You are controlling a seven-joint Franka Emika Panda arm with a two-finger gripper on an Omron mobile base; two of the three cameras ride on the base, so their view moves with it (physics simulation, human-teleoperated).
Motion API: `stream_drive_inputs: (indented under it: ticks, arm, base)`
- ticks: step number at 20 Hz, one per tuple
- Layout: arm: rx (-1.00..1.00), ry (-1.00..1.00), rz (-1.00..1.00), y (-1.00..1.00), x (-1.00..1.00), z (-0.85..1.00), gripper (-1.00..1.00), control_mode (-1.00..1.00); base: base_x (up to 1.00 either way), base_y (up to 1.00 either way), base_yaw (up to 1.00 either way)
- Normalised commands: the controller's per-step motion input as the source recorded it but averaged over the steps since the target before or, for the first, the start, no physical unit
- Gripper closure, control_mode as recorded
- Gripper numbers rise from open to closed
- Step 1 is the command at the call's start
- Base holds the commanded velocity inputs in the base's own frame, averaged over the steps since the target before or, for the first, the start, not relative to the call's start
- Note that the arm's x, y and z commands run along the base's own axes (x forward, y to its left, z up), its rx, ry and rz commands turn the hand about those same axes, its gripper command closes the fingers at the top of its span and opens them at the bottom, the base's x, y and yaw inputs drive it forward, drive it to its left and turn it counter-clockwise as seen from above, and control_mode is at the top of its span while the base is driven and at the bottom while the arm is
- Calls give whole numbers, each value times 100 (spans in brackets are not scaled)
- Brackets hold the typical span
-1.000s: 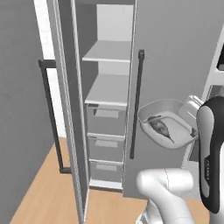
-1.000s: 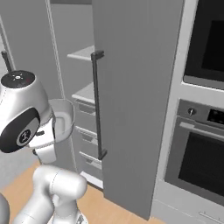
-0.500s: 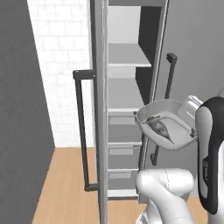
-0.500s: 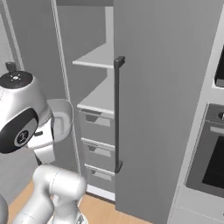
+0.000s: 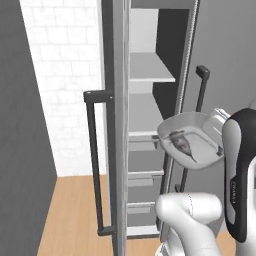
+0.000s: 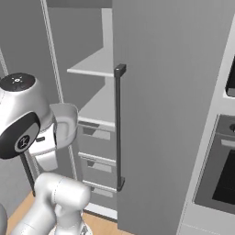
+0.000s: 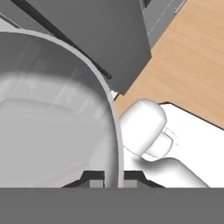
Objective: Take the meat container that has the fish and place it on the second highest rack of the freezer. Then take the vegetable container that has the potato and onion and place it on the highest rack of the freezer.
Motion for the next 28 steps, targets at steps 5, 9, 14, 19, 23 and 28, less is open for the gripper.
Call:
stream_drive_inputs:
  ticks: [5, 9, 14, 19, 23, 28]
  arm:
    - [0, 0, 0, 0, 0, 0, 100, 100]
    - [0, 0, 0, 0, 0, 0, 100, 100]
    - [0, 0, 0, 0, 0, 0, 100, 100]
    - [0, 0, 0, 0, 0, 0, 100, 100]
    - [0, 0, 0, 0, 0, 0, 100, 100]
    - [0, 0, 0, 18, -5, 0, 100, -100]
  base:
    - [29, -11, 6]
    - [-2, -54, 21]
    - [12, -35, 31]
    - [82, 0, 11]
    - [84, 2, 2]
    - [3, 53, 0]
